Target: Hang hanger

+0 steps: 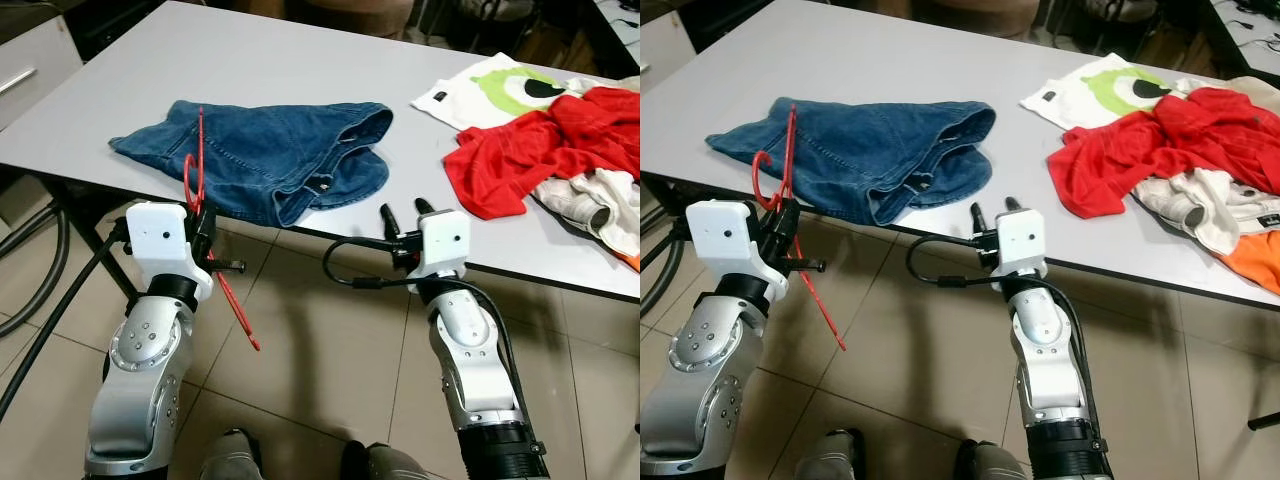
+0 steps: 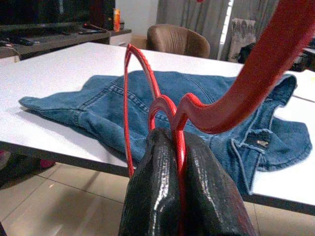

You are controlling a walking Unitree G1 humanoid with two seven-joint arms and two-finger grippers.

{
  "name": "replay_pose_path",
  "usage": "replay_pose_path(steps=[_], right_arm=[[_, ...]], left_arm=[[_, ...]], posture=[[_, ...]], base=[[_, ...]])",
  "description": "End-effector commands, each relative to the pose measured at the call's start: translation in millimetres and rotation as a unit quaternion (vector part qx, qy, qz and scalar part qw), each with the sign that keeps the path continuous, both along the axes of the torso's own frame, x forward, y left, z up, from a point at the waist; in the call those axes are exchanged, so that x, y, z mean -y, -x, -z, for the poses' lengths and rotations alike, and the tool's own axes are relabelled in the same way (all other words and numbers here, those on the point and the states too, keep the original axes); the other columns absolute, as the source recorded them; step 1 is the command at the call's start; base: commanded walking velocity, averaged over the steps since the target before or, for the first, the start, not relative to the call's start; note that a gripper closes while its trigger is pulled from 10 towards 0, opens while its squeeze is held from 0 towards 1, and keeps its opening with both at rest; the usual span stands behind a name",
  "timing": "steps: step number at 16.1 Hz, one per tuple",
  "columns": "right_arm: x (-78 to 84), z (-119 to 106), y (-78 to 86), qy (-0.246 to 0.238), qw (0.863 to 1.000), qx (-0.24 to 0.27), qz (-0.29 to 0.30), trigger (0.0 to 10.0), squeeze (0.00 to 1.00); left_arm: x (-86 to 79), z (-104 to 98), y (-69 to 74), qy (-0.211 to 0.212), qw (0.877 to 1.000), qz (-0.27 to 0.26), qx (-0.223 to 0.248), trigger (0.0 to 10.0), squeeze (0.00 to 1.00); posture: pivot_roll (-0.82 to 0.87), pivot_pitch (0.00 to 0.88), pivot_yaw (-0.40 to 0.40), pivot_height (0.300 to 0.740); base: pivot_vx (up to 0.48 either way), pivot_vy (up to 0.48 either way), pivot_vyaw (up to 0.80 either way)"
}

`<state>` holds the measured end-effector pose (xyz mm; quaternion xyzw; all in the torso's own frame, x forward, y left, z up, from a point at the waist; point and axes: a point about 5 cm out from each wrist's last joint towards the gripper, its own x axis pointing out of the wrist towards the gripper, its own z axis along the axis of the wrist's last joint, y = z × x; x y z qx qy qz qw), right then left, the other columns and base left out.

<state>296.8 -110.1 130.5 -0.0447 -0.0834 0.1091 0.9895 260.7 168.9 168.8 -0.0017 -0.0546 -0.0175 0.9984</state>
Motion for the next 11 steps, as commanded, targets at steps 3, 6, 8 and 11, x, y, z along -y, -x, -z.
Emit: replay_pose_path(steps=[3,6,8,11], right_arm=[[-2.7,7.0,-6.1,-0.011,0.999,-0.031,-0.005,10.0,0.00],[-4.5,11.0,-8.4,-0.008,0.999,-0.046,-0.017,10.0,0.00],[-4.6,12.2,-9.7,-0.010,0.998,-0.052,-0.017,10.0,0.00],[-5.7,14.1,-12.7,-0.013,0.998,-0.060,-0.023,10.0,0.00]], left_arm=[[0.5,5.8,-2.9,0.014,1.000,0.001,-0.004,10.0,0.00],[3.1,6.5,-5.2,0.002,1.000,-0.003,0.002,10.0,0.00],[4.2,6.3,-5.1,0.000,1.000,-0.001,0.005,10.0,0.00],[6.9,4.8,-6.9,-0.001,1.000,0.000,0.014,10.0,0.00]], posture=[[0.14,0.069,-0.044,0.740],[0.13,0.070,-0.045,0.740],[0.13,0.075,-0.047,0.740],[0.13,0.078,-0.049,0.740]], base=[[0.000,0.000,0.00],[0.000,0.000,0.00],[0.000,0.000,0.00],[0.000,0.000,0.00]])
